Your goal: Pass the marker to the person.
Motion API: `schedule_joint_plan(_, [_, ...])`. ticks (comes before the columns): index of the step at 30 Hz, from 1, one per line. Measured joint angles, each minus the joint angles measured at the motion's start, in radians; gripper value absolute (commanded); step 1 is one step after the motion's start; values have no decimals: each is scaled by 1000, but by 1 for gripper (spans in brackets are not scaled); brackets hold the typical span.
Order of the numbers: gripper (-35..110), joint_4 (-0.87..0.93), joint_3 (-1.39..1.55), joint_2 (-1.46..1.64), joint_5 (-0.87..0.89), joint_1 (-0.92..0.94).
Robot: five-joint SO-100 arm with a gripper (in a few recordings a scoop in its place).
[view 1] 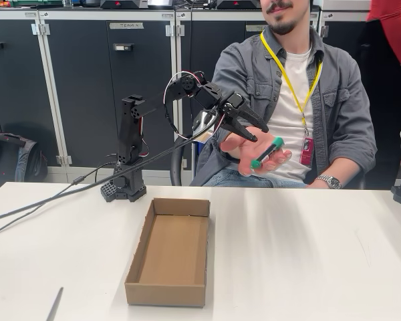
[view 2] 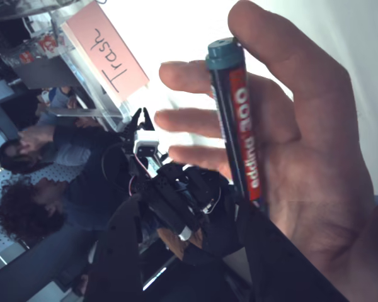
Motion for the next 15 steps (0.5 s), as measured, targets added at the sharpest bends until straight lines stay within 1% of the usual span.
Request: schedule_joint_plan(15, [28,2,12,11,0,2])
